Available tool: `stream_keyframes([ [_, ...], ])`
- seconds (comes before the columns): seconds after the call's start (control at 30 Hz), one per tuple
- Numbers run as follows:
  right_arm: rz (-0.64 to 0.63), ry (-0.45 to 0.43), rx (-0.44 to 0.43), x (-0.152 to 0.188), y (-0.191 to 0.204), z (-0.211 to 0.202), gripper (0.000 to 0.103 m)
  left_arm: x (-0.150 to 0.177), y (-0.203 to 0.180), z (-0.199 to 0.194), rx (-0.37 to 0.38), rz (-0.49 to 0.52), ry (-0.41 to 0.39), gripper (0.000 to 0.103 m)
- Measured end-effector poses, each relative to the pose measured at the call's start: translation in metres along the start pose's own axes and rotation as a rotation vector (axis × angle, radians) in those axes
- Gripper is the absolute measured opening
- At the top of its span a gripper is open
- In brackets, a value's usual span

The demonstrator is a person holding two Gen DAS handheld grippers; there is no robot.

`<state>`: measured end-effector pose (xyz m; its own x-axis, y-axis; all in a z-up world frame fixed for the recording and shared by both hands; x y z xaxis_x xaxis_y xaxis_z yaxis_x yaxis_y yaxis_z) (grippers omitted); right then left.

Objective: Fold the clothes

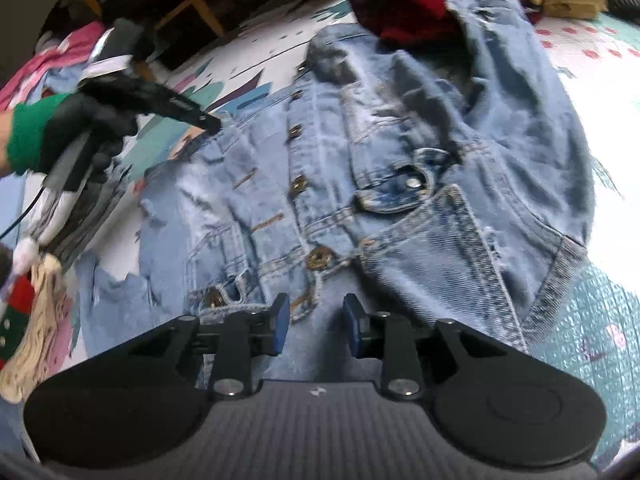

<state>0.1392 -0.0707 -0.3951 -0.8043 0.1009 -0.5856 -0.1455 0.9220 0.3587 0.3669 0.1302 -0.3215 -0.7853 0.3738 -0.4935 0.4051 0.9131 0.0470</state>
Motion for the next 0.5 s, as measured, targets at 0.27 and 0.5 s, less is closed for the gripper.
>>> stream_keyframes([
  [0.27,0.011,-0.002,-0.039,-0.006,0.002,0.006,0.043,-0.009,-0.008,-0.043,0.104,0.046,-0.129,0.008],
  [0.5,-0.041,0.032,-0.058,-0.008,0.011,0.017,0.007,0.000,-0.001,-0.071,0.118,0.072,-0.167,0.008],
])
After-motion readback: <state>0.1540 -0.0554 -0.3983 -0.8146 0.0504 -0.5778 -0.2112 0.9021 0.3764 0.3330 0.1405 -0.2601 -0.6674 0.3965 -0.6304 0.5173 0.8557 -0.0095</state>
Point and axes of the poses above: each gripper's, at about its wrist camera, not at the fingertips, and z roughly the way its jaws point, y to its left, x to its underside, the point moved 4 cm from there along z, roughly the way its jaws point, and after that the axes turned 10 degrees about -z, right-handed, at the moved point
